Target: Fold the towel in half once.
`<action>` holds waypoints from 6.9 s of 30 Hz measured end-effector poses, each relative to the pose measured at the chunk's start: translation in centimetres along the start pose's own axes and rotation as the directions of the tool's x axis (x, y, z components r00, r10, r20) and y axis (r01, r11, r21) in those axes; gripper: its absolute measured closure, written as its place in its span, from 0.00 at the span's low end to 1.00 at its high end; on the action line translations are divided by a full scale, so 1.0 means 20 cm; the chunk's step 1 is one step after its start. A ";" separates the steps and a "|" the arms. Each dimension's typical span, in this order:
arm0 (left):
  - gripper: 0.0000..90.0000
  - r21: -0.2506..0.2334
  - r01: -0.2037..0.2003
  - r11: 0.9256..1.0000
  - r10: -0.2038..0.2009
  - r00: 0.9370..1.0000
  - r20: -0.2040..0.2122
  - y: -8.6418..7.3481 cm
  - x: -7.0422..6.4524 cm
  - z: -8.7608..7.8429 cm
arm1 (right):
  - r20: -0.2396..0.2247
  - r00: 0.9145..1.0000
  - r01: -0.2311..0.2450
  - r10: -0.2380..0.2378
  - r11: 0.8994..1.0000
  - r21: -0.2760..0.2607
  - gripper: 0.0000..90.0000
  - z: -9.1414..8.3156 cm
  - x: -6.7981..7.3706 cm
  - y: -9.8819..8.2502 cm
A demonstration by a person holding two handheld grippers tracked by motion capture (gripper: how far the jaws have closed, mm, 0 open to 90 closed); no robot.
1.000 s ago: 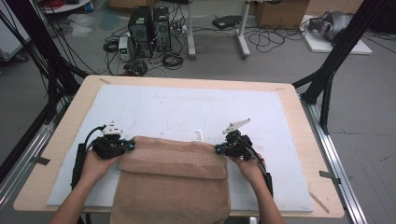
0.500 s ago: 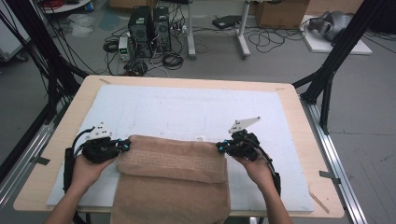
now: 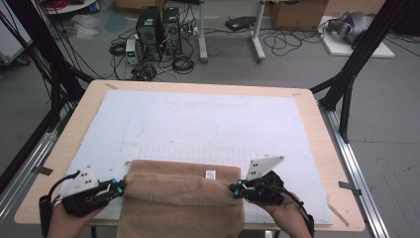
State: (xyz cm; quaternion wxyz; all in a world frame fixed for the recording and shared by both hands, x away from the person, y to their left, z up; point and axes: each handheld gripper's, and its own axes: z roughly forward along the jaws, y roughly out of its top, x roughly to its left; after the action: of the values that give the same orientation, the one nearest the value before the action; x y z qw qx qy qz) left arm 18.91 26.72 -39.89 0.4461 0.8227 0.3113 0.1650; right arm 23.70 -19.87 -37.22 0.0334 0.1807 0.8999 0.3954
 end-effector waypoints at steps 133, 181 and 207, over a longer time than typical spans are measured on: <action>0.72 0.159 0.004 0.987 -0.006 1.000 0.012 0.19 0.38 0.63 | 0.151 0.978 -0.155 0.148 0.987 0.038 0.65 0.30 -0.45 -0.10; 0.95 0.030 0.025 0.999 -0.025 1.000 0.004 0.25 0.35 0.53 | 0.147 0.984 -0.102 0.103 0.995 -0.011 0.93 0.16 -0.44 -0.01; 0.95 -0.032 -0.101 0.994 0.102 0.995 0.020 0.25 0.04 0.22 | 0.091 0.996 0.007 -0.003 0.999 -0.042 0.94 -0.07 -0.13 -0.03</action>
State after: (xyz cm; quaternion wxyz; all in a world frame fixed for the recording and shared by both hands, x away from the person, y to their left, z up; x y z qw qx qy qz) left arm 23.72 22.45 -38.08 0.4532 0.8321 0.2617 0.1836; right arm 25.62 -22.06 -36.93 0.0792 0.1954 0.8894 0.4057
